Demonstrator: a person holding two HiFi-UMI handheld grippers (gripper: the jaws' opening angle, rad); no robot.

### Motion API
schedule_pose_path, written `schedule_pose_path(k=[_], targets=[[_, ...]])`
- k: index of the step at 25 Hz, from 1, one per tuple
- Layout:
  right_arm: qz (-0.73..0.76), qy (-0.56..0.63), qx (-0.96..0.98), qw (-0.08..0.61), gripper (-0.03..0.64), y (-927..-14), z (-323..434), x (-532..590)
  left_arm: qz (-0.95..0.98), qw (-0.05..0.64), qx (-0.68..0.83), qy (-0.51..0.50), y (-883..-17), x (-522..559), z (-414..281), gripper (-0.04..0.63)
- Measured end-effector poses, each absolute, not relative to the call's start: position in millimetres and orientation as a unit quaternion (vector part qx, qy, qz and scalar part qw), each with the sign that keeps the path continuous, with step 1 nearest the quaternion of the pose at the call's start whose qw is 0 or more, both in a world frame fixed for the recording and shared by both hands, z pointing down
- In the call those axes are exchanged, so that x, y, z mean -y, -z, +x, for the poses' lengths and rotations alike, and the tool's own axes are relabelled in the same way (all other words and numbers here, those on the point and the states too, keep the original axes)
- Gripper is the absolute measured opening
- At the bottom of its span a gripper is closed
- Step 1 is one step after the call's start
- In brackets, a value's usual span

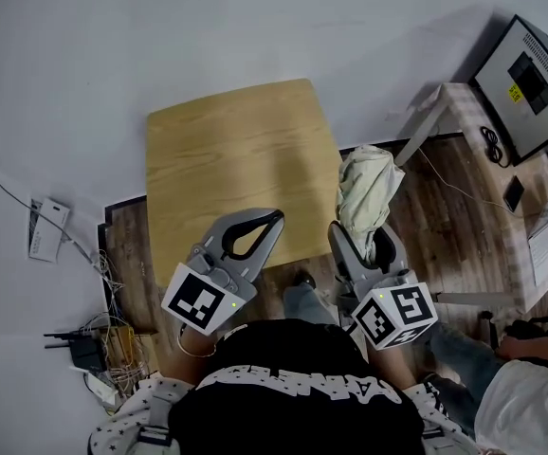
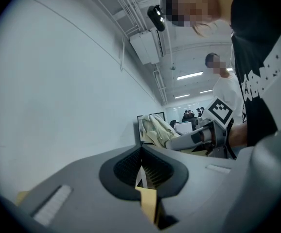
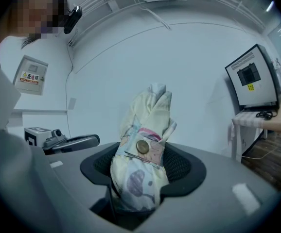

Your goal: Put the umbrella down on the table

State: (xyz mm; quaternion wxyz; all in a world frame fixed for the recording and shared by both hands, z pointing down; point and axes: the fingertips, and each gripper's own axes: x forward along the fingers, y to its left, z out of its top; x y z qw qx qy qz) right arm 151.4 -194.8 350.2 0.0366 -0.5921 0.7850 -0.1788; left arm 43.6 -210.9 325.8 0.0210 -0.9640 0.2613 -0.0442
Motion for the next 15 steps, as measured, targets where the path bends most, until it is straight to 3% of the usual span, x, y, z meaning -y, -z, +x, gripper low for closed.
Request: schedule_pose_path(k=[15], targets=[[-0.556, 0.198, -0.807, 0.024, 0.276, -373, 169, 244, -0.949, 0.014, -0.308, 0.063, -338, 246, 62, 0.000]])
